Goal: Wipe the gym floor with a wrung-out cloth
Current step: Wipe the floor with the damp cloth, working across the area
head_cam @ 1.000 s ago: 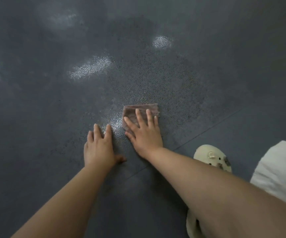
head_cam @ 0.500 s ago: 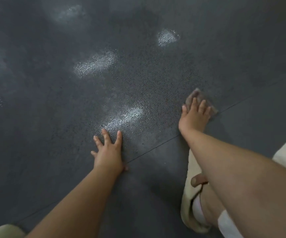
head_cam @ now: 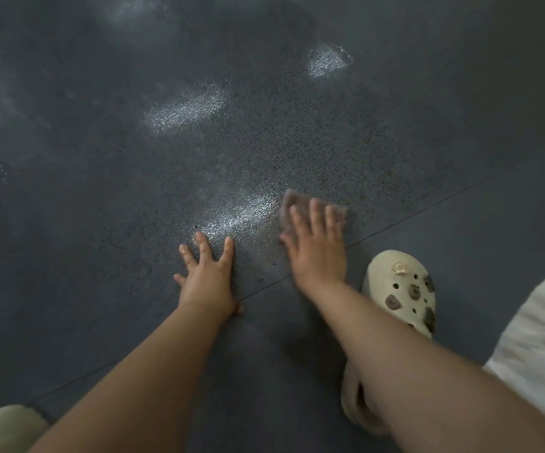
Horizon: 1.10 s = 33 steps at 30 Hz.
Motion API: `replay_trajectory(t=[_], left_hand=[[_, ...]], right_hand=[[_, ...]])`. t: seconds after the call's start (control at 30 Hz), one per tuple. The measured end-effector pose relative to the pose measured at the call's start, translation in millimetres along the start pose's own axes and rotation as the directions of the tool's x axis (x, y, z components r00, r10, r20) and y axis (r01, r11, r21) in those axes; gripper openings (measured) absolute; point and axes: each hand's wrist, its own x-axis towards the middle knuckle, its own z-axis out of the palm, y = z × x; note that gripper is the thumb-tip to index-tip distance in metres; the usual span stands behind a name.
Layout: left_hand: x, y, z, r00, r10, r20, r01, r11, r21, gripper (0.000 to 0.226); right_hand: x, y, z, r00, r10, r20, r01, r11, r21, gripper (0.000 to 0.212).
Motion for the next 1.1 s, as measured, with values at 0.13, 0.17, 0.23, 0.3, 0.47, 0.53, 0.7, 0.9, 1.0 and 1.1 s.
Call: replay_trajectory(t=[0.13, 0.17, 0.23, 0.3, 0.47, 0.53, 0.7, 0.9, 1.0, 1.1], left_hand=[[-1, 0, -1, 1.000, 0.002, 0.007, -0.002, 1.000, 0.007, 0.121], [-1, 0, -1, 1.000, 0.001, 0.008, -0.001, 1.000, 0.008, 0.121], [0, 0, 0, 1.000, 0.002, 0.008, -0.002, 1.000, 0.017, 0.121], [1, 1, -1, 1.000, 0.005, 0.011, -0.005, 1.000, 0.025, 0.121], [-3, 1, -3, 1.000, 0.010, 0.024, -0.011, 0.999, 0.049, 0.121], [-4, -2, -3, 1.000, 0.022, 0.017, -0.022, 0.998, 0.052, 0.118], [-9, -41, -17, 0.986, 0.169, 0.001, -0.169, 0.985, -0.036, 0.091], [-30, -96, -22, 0.997, -0.031, -0.075, 0.036, 0.997, 0.063, 0.102], [-37, -111, -18, 0.982, -0.184, -0.040, 0.185, 0.982, 0.034, 0.120], [-42, -120, -16, 0.967, -0.254, 0.002, 0.254, 0.967, 0.035, 0.118]], right_hand=[[36, 47, -24, 0.947, 0.322, 0.001, -0.321, 0.943, 0.085, 0.061], [40, 58, -26, 0.922, 0.387, 0.004, -0.386, 0.917, 0.104, 0.061], [41, 67, -27, 0.870, 0.494, 0.011, -0.490, 0.860, 0.140, 0.060], [35, 57, -25, 0.848, 0.530, 0.016, -0.524, 0.833, 0.178, 0.057], [-8, -11, 0, 0.896, 0.443, 0.019, -0.439, 0.883, 0.166, 0.055], [-32, -40, 13, 0.938, 0.341, -0.064, -0.328, 0.931, 0.161, 0.054], [-104, -103, 46, 0.999, 0.009, -0.042, -0.002, 0.988, 0.153, 0.050], [-74, -85, 45, 0.812, -0.577, 0.087, 0.581, 0.813, -0.031, 0.055], [-27, -74, 24, 0.828, -0.552, 0.098, 0.560, 0.823, -0.100, 0.061], [20, -61, 5, 0.925, -0.373, 0.066, 0.378, 0.921, -0.095, 0.065]])
